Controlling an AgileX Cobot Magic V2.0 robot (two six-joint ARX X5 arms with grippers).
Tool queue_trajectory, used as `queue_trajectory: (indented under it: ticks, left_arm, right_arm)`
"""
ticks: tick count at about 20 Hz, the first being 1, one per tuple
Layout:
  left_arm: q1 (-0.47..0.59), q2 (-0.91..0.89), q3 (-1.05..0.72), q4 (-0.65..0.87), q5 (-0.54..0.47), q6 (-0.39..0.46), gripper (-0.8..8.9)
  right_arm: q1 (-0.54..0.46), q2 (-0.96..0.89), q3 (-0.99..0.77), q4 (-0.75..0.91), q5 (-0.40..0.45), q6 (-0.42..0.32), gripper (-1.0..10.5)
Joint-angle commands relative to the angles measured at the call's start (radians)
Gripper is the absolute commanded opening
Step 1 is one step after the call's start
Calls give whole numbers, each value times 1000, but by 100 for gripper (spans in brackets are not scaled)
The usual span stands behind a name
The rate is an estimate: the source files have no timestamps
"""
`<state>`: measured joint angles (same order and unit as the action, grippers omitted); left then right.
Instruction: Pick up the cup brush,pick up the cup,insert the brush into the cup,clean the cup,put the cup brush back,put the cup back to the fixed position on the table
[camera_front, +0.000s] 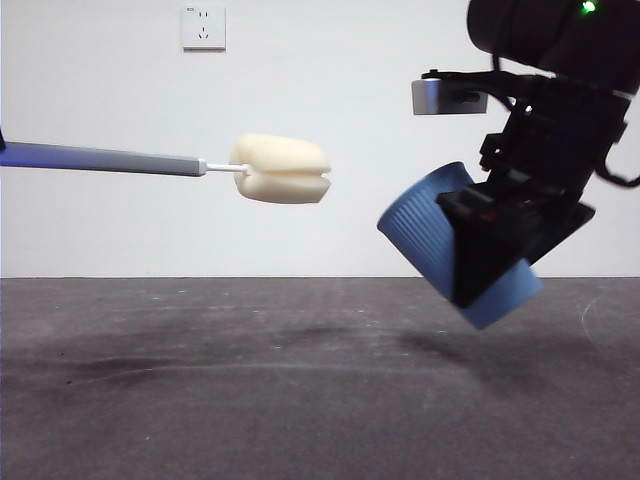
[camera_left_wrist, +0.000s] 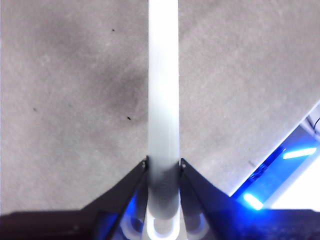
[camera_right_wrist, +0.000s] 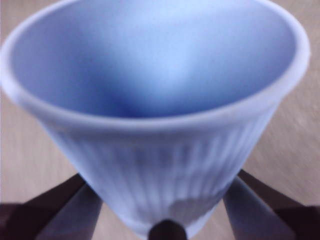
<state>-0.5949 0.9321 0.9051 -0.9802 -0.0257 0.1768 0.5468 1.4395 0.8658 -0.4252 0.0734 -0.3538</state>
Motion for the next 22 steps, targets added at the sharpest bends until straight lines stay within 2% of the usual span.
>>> queue_trajectory:
  ticks: [1,4,9,14,22]
  left_arm:
    - [1,-2,-1,-18,5,102,-8]
    - [0,2,-1,-53,17,166,-8]
    - [-8,10,-1,-37,69,173,-8]
    - [-64,54,-1,-26,80,187,-8]
    - [-120,153,-1,53,80,165,-8]
  right_arm:
    - [18,6,43,-89,101,-141,-17]
    - [42,6,79,-156,211,-259,-17]
    - [96,6,82,-178,336,-465,-17]
    - [142,6,82,-156,403,-560,-17]
    - [212,7,82,-128,433,-658,-17]
